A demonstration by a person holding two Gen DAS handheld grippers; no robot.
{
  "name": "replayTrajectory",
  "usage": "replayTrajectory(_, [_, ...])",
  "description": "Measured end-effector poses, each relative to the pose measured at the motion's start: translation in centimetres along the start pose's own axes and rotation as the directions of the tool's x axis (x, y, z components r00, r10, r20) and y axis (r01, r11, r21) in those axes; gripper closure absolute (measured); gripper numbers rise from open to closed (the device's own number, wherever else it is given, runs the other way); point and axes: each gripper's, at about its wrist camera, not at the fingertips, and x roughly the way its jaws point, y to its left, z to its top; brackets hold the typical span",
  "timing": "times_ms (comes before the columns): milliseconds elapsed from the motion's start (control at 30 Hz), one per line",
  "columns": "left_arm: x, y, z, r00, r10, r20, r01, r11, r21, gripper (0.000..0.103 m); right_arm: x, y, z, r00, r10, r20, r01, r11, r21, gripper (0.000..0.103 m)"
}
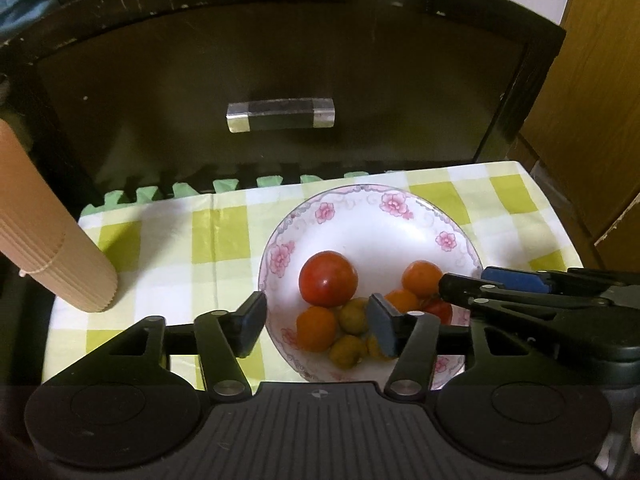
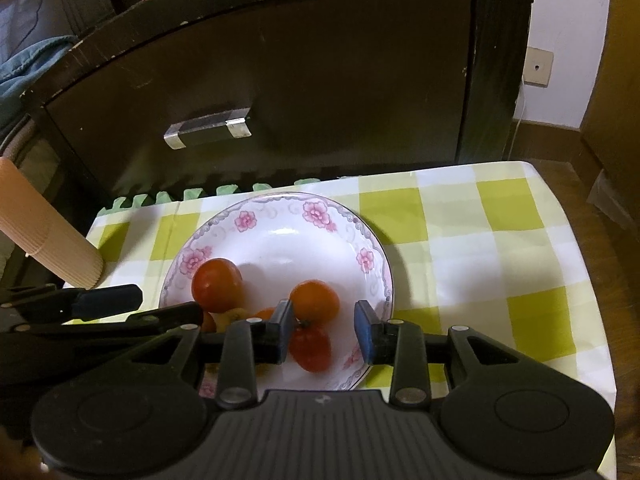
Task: Organize fruits
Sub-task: 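Lift both open tools toward the remaining cherry tomatoes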
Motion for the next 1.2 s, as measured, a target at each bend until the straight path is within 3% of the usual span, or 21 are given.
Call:
replayTrajectory(467, [-3.7,-1.5,-5.1,0.998,-0.055,-0.039,0.057,0.997,0.057,0.033,-4.4,-0.1,-3.3,0.999,0.006,0.033,-0.006,1.0,-0.006,0.066])
replayTrajectory(733, [-2.4,-2.8,-7.7,0.985,-0.099,-0.139,0.107,0.993,0.046,0.033,-5.4,0.2,-6.0,1.0,0.006,-0.019,-0.006,1.0,-0.026,0.066])
replayTrajectory(1033, [0.4,-3.2,-8.6,0.973,-0.099,-0.21,0.107,0.994,0.027,0.034,-4.4,0.0,-7.0,0.998,0.026,-0.061,-0.027,0.999,-0.017,0.066])
replayTrajectory(1133, [0.9,-3.3,-8.7,0.973,-0.095,-0.212,0.103,0.994,0.028,0.038,-4.0,0.0,-7.0,0.997,0.034,-0.072,-0.035,0.999,-0.01,0.066])
replayTrajectory(1200, [1.2,-3.4,-8.8,0.972,-0.088,-0.219,0.098,0.995,0.032,0.047,-3.7,0.0,-7.1,0.996,0.036,-0.076,-0.036,0.999,-0.006,0.066])
